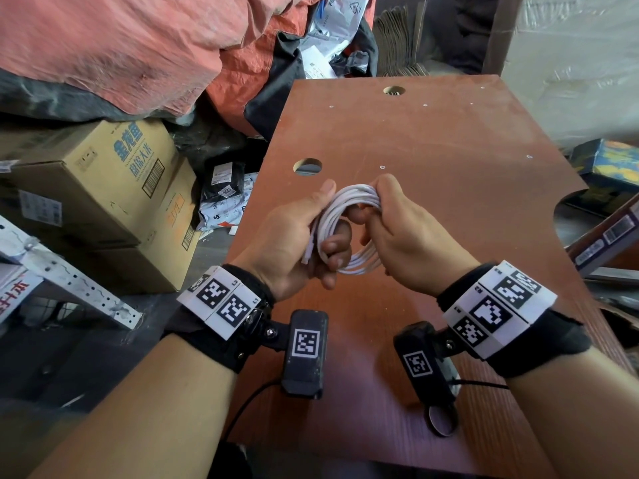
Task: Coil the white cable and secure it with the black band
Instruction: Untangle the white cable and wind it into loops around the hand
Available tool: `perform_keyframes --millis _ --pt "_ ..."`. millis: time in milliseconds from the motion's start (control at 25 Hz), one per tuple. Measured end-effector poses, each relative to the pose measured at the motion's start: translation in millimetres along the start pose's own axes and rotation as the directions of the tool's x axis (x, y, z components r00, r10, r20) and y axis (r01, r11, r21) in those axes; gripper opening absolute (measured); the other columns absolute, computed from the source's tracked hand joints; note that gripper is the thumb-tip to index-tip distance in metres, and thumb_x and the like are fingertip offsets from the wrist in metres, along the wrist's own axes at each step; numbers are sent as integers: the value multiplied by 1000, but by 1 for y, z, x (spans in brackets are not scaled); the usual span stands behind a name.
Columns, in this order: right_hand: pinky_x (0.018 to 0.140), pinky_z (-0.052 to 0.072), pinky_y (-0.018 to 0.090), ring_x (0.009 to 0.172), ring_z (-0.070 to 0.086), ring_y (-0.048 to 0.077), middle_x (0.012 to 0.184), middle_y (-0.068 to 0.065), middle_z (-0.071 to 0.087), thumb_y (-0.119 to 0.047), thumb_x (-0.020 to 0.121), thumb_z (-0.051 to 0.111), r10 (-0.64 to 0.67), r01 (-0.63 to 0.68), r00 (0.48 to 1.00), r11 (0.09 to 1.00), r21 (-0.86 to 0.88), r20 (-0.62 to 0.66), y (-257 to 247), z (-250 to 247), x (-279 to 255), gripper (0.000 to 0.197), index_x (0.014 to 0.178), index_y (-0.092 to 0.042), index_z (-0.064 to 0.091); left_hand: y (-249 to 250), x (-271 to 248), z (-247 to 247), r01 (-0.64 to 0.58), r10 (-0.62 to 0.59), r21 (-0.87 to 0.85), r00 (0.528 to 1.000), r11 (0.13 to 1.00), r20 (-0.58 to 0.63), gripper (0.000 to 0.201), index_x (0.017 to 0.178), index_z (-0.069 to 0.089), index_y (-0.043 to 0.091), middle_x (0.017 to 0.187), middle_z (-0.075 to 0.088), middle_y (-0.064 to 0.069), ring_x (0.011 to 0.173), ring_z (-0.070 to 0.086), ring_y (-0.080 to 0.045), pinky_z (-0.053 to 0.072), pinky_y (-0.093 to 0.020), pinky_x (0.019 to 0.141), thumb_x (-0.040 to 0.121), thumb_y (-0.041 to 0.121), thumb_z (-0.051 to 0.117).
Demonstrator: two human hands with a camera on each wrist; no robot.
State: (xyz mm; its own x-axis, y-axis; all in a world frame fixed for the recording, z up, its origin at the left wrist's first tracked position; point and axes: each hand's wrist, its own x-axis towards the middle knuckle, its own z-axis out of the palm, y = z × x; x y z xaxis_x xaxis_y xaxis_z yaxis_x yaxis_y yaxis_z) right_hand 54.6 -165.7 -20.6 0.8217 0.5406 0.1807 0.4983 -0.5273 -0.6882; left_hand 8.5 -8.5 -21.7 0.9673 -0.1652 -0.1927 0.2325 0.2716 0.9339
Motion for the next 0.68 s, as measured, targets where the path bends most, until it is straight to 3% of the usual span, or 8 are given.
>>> perform_keyframes --millis 120,200,320,480,680 --pt "64 46 51 67 55 32 74 11 59 -12 97 36 -15 16 1000 999 -39 14 -1 -2 -2 4 95 -13 33 2 -2 -3 59 -55 -44 994 997 90 52 104 65 4 60 40 -2 55 48 -19 55 -37 46 103 44 31" --pt "63 44 47 65 54 30 72 8 58 -11 96 36 -12 14 999 998 -62 33 -2 -1 -2 5 94 -14 32 3 -2 -4 92 -86 -45 989 995 124 56 99 67 5 60 45 -4 54 52 -21 58 -42 51 101 47 31" --pt "63 46 46 65 56 27 72 5 59 -14 98 34 -2 7 999 995 -97 50 -1 0 -2 7 92 -16 31 1 -3 0 74 -78 38 991 997 113 60 87 63 9 56 48 -4 47 51 -18 56 -38 52 89 64 40" --pt "65 48 51 67 58 33 75 10 63 -20 102 35 -21 23 999 999 -47 39 0 2 -1 9 95 -14 34 0 -4 4 4 -9 124 999 992 42 39 74 53 14 50 30 3 39 34 -11 39 -21 36 91 48 52" --pt "66 47 48 68 57 29 75 5 59 -29 102 36 -8 11 999 998 -66 41 0 3 -1 15 99 -14 35 0 -2 4 24 -25 131 1000 991 4 45 66 39 21 52 22 3 41 20 -11 18 -16 35 97 53 47"
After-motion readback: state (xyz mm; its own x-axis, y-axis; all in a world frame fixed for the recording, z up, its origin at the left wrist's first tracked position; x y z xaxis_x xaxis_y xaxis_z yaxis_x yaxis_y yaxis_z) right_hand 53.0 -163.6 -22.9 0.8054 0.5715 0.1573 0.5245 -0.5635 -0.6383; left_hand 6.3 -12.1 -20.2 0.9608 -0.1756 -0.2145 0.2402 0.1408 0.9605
